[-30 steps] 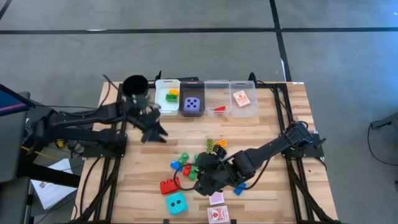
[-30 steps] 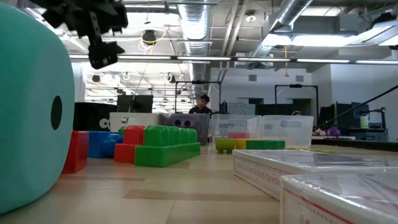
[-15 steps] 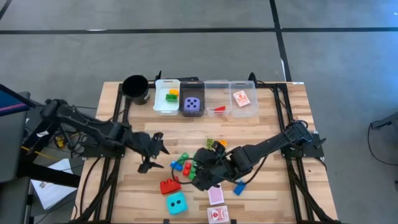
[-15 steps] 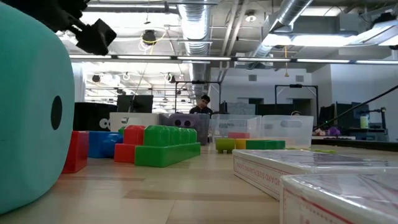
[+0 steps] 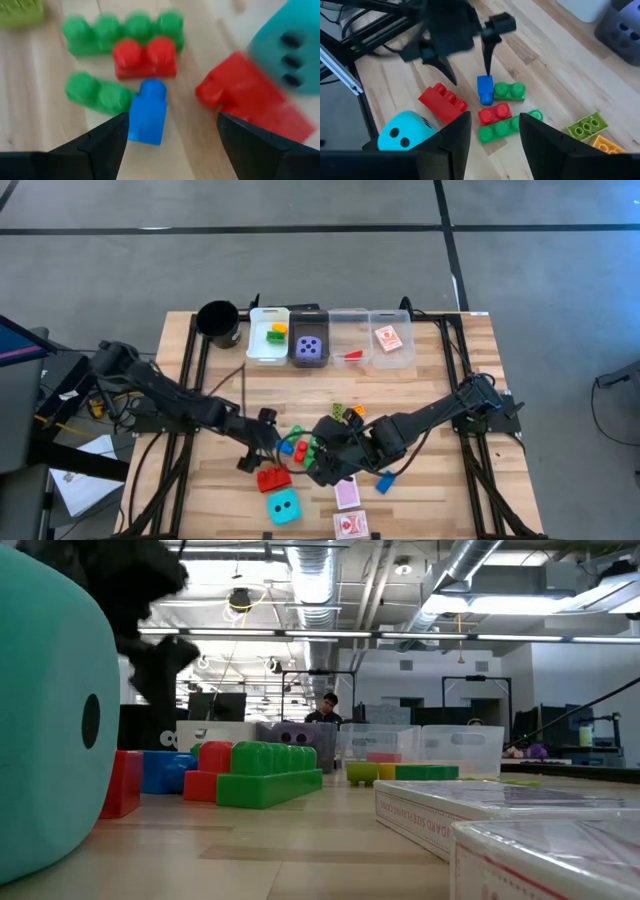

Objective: Pick & Place Toys
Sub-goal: Put the big blue 1-stud game piece into the white bin

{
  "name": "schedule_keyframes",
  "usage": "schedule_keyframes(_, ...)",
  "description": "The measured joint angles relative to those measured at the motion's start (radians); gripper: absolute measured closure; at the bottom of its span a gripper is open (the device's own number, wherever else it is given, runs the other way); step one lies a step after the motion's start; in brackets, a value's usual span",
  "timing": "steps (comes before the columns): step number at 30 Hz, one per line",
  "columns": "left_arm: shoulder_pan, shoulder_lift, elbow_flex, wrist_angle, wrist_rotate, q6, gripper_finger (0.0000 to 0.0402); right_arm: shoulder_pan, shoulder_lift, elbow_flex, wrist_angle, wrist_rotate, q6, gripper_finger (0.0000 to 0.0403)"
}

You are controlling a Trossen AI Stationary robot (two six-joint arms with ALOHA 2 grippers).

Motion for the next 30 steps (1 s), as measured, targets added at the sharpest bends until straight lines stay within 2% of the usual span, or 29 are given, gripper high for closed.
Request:
schedule_keyframes(8, 0.001, 0.151, 0.007, 0.084, -0.033, 0.005, 0.0107, 0.000, 0.000, 0.000, -0.001, -0.001, 0.017, 0.0242)
schedule_keyframes(15, 0.001, 0.157, -0.001, 0.208, -0.071, -0.002, 0.0107, 0.000, 0.000, 0.000, -0.001, -0.003, 0.016, 0.0242)
schedule_keyframes(30, 0.018, 0.156, -0.001, 0.236, -0.122, -0.002, 0.0107, 0.000, 0.000, 0.000, -0.002, -0.002, 0.008, 0.0242)
